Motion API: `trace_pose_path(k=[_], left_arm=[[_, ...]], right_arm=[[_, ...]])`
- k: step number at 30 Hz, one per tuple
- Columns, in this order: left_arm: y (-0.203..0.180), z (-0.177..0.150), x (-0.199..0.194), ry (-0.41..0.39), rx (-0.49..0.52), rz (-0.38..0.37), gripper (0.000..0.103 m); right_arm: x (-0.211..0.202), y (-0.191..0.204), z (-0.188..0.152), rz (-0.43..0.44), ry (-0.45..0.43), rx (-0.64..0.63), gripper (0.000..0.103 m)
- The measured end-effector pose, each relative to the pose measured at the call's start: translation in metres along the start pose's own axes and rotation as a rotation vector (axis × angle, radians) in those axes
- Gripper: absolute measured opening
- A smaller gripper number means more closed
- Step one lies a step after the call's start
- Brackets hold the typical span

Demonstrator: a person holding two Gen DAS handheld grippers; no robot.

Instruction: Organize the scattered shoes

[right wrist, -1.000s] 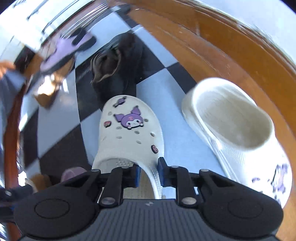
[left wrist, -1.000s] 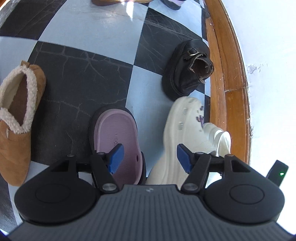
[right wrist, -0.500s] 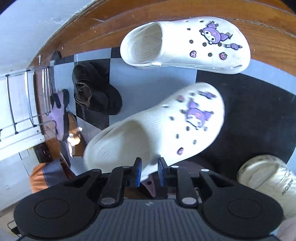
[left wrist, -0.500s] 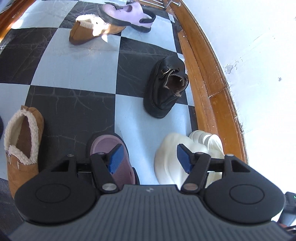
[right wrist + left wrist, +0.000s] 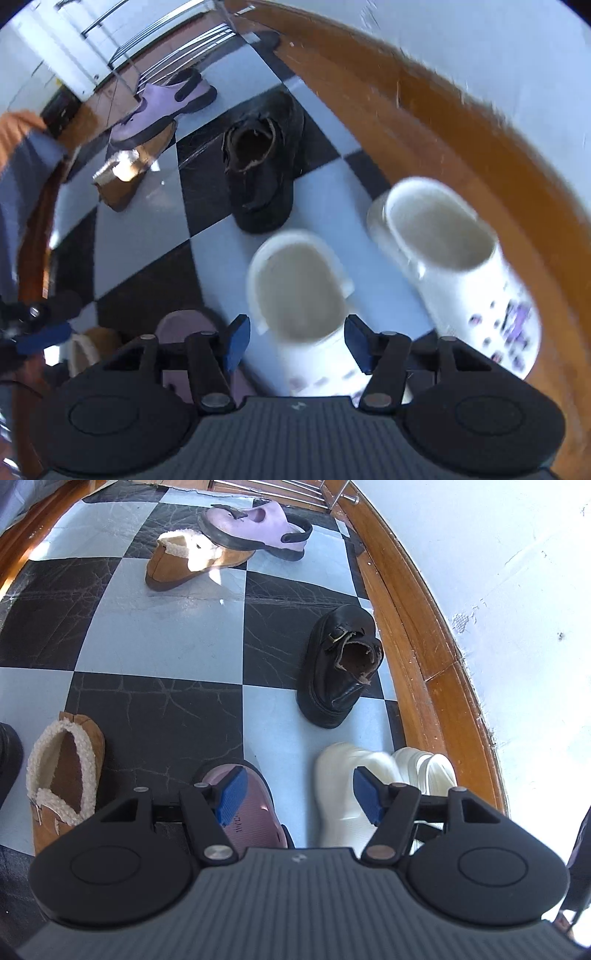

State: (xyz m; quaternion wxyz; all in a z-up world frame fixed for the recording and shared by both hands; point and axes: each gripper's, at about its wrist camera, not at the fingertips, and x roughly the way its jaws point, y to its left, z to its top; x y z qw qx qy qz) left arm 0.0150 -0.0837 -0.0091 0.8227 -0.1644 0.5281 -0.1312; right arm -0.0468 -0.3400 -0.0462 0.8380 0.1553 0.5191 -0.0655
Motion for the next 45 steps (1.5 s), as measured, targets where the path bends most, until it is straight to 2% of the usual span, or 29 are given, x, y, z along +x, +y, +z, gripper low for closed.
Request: trace_pose_path(k=[2,4,6,7,10,12,15,16,18,19,20,21,22,23,24,25,27,29,31,33,35,37,38,40,41,43,45], left_arm=[[0.004,0.002,0.003,0.005,-0.005,0.001,0.065],[0.008,0.004,0.007,0.001,-0.004,0.017,0.067],[0.013,0.004,0.019,0.017,0.029,0.099,0.067],[0.016,0.005,0.023,0.024,0.02,0.103,0.067],[0.023,0.005,0.03,0.045,0.004,0.097,0.067],[0.024,0.005,0.033,0.055,0.001,0.093,0.067],[0.021,0.004,0.034,0.061,0.004,0.09,0.067],[0.021,0.004,0.035,0.063,0.005,0.089,0.067],[0.019,0.004,0.036,0.067,0.007,0.087,0.067],[0.018,0.004,0.036,0.069,0.008,0.086,0.067],[0.018,0.004,0.036,0.071,0.009,0.085,0.067],[0.017,0.004,0.037,0.073,0.01,0.084,0.067],[0.017,0.004,0.038,0.076,0.005,0.084,0.067],[0.018,0.003,0.038,0.078,-0.001,0.085,0.067],[0.017,0.003,0.038,0.08,0.0,0.084,0.067],[0.017,0.002,0.038,0.081,0.001,0.084,0.067],[0.016,0.001,0.037,0.084,0.004,0.083,0.067],[0.015,0.0,0.036,0.086,0.007,0.081,0.067],[0.015,-0.001,0.036,0.089,0.009,0.08,0.067],[0.015,-0.001,0.036,0.091,0.003,0.083,0.067],[0.014,0.0,0.036,0.092,0.005,0.085,0.067],[0.013,0.0,0.035,0.091,0.011,0.089,0.067],[0.013,0.0,0.034,0.09,0.015,0.089,0.067],[0.011,0.001,0.032,0.088,0.024,0.087,0.067],[0.01,0.002,0.03,0.084,0.027,0.083,0.067],[0.01,0.004,0.026,0.076,0.03,0.08,0.067],[0.01,0.009,0.017,0.057,0.033,0.076,0.067]], right_arm=[[0.001,-0.004,0.004,0.008,-0.008,-0.024,0.073],[0.007,-0.016,0.007,-0.014,0.013,0.002,0.07],[0.021,-0.026,0.005,-0.077,0.032,-0.012,0.064],[0.028,-0.03,0.003,-0.088,0.041,-0.017,0.062],[0.046,-0.037,-0.009,-0.04,0.082,0.012,0.059],[0.053,-0.033,-0.016,-0.001,0.096,0.003,0.053],[0.07,-0.021,-0.018,0.006,0.094,-0.055,0.052],[0.081,-0.022,-0.016,0.02,0.121,-0.055,0.052],[0.11,-0.026,-0.009,0.019,0.201,-0.032,0.054],[0.126,-0.029,-0.006,0.02,0.231,-0.017,0.06],[0.137,-0.035,-0.002,0.047,0.242,0.009,0.07],[0.14,-0.04,0.001,0.083,0.251,0.039,0.058],[0.139,-0.043,0.002,0.096,0.252,0.053,0.053],[0.132,-0.04,0.002,0.065,0.235,0.034,0.035],[0.123,-0.035,0.002,0.012,0.207,-0.022,0.009],[0.112,-0.03,0.003,-0.059,0.17,-0.111,0.009],[0.103,-0.043,0.011,-0.12,0.16,-0.103,0.008],[0.098,-0.052,0.016,-0.216,0.112,-0.177,0.008],[0.093,-0.058,0.018,-0.243,0.106,-0.215,0.01],[0.083,-0.064,0.018,-0.208,0.102,-0.156,0.029],[0.055,-0.06,0.013,-0.171,-0.013,-0.124,0.047],[0.027,-0.046,0.005,-0.154,-0.136,-0.145,0.05],[0.018,-0.038,0.001,-0.099,-0.157,-0.158,0.05],[0.016,-0.026,-0.002,0.049,-0.095,-0.161,0.05],[0.024,-0.022,-0.003,0.112,-0.037,-0.141,0.05],[0.049,-0.022,-0.01,0.172,0.05,-0.039,0.05],[0.079,-0.032,-0.015,0.164,0.11,0.052,0.05]])
